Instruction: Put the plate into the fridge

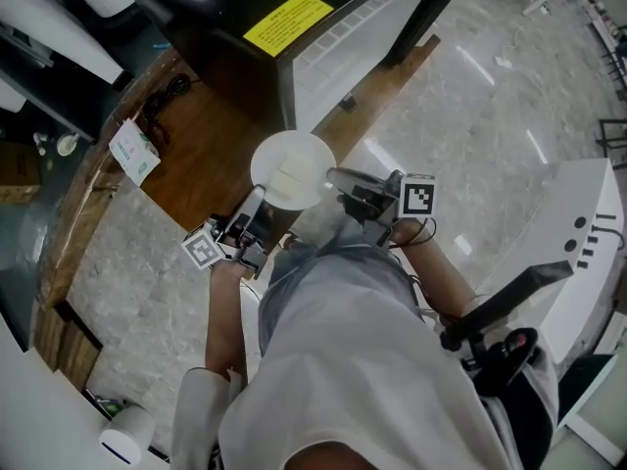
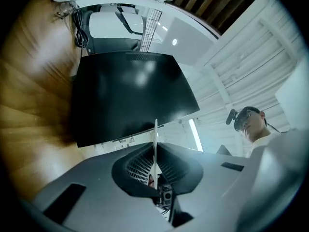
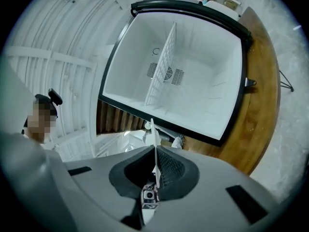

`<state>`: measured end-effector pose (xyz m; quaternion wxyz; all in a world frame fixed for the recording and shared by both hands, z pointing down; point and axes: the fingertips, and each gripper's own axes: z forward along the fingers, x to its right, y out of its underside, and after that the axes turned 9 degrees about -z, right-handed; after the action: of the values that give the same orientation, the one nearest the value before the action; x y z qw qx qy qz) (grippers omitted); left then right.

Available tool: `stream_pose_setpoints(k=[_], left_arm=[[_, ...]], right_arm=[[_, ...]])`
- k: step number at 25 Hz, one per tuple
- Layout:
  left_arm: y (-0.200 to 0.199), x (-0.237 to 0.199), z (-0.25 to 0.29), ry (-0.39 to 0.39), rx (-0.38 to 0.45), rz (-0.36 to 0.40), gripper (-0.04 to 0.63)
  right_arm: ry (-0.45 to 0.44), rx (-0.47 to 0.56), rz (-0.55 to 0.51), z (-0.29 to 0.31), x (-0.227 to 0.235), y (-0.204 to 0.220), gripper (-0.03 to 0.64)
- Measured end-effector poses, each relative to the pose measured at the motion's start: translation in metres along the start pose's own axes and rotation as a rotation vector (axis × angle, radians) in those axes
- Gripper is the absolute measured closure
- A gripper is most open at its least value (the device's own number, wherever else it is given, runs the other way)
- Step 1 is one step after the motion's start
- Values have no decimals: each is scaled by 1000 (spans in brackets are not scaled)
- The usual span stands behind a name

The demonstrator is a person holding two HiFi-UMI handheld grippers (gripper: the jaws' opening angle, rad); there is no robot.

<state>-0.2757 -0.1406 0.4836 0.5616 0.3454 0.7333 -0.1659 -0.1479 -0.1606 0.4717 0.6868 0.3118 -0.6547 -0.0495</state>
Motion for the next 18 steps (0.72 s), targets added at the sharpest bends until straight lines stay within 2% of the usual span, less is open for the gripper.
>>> stream_pose_setpoints(k=[3, 9, 13, 18], left_arm=[[24, 3, 39, -11, 4, 35, 559], [83, 18, 149, -1, 27, 36, 558], [109, 0, 210, -55, 2, 99, 558], [121, -27, 262, -47, 34, 74, 558]], right_arm=[[-9, -9, 16, -37, 7, -23, 592], [-56, 14, 56, -136, 15, -99, 594], [-60, 18, 48, -186, 32, -141, 594], [-65, 41, 63, -222, 65, -183, 594]])
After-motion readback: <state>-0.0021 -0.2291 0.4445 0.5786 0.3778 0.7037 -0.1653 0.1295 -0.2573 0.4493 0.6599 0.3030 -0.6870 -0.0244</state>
